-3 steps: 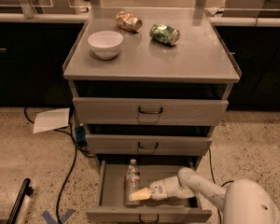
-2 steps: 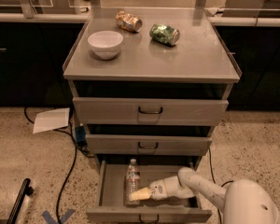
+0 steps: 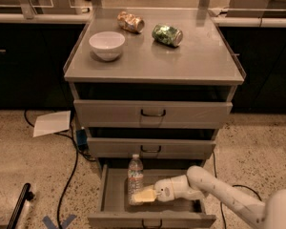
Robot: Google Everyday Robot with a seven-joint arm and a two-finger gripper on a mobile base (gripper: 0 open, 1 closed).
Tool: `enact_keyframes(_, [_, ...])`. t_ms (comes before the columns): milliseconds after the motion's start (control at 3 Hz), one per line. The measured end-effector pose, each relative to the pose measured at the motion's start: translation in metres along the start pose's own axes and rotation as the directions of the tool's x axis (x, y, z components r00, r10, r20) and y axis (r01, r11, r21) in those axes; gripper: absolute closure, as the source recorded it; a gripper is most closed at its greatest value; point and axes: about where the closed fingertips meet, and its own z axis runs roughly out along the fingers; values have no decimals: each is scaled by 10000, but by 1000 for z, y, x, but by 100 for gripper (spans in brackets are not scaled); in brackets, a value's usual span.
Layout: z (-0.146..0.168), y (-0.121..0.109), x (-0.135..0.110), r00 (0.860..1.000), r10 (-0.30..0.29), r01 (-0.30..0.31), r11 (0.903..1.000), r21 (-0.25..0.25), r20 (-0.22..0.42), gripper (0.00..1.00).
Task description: Pick water bottle from bottom drawer and place on counter
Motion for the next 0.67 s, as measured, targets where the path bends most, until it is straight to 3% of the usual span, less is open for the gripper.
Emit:
enact_keyframes(333, [-19, 72, -40, 9868, -1611, 1593, 9844, 743, 186, 100])
enact_keyframes(667, [-6, 106, -24, 9838, -1764, 1777, 9832, 410, -329, 100])
